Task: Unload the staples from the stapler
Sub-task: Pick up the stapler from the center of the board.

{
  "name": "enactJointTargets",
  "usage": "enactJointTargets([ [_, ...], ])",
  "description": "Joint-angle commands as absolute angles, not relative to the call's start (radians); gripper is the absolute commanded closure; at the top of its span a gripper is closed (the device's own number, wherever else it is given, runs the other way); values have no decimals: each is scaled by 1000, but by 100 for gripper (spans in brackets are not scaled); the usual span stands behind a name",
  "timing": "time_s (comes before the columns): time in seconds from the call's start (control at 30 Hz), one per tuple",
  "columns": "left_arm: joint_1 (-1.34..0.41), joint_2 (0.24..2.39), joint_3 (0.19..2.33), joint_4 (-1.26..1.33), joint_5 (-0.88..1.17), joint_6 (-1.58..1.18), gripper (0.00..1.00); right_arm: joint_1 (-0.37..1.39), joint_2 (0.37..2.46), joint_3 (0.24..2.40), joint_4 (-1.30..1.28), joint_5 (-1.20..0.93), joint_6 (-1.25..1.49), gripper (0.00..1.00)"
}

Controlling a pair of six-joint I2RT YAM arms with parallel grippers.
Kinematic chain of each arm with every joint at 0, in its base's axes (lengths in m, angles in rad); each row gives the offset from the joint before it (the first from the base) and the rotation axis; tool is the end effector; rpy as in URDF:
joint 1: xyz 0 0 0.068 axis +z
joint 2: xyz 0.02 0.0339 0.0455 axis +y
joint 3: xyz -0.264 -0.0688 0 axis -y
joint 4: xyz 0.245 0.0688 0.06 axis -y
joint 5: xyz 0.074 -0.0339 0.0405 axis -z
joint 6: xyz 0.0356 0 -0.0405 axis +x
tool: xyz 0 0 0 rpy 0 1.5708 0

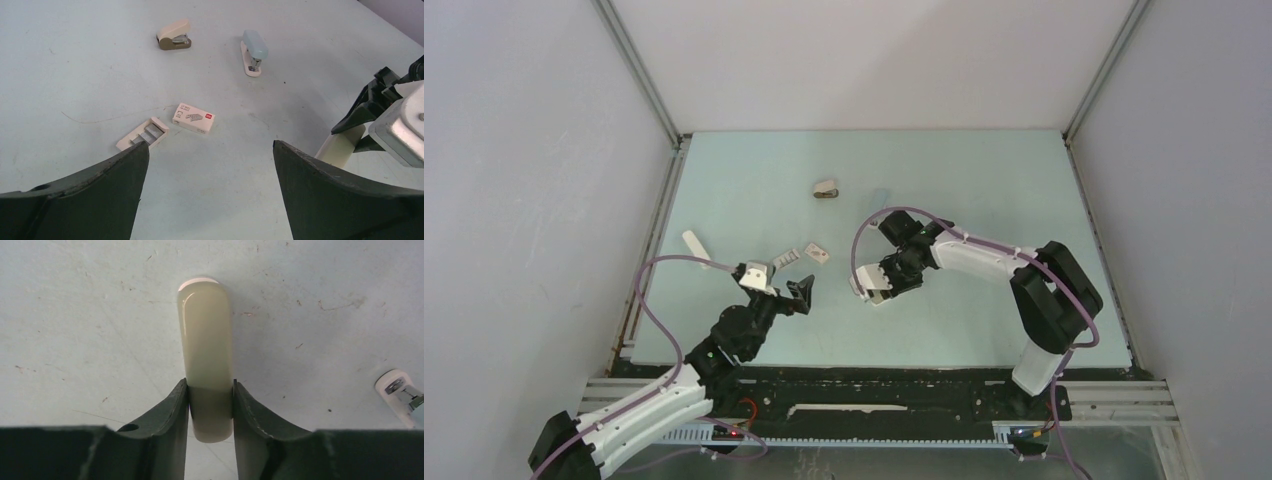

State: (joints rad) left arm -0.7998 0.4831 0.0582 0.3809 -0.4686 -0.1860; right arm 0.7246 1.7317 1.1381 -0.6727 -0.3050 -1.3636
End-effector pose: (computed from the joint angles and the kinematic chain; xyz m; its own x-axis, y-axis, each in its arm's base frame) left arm 0.1090 -0.0891 0.1852 -0.0903 -0.1438 -0.9855 0.3142 0.9349 -0.1652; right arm 0.2410 0.2276 0.1838 0.5377 -0.7706 -0.3420 -0.8430 -0.4842 -0.2345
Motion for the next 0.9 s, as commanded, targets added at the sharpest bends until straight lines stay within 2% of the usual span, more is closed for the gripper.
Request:
enactJointTargets([
  [0.0,-796,473,35,415,-484,-203,0,738,1700,1149,-704,-340,-1382,71],
  [0.2,-796,472,35,416,-482,-203,0,729,1646,1123,-691,-354,-1325,91],
  [0.37,-796,471,34,415,-479,-201,0,706,1590,1121,-708,-393,-1220,100],
  [0.87,-796,455,28,415,-476,-199,0,576,1514,1116,-769,-545,-1103,100],
])
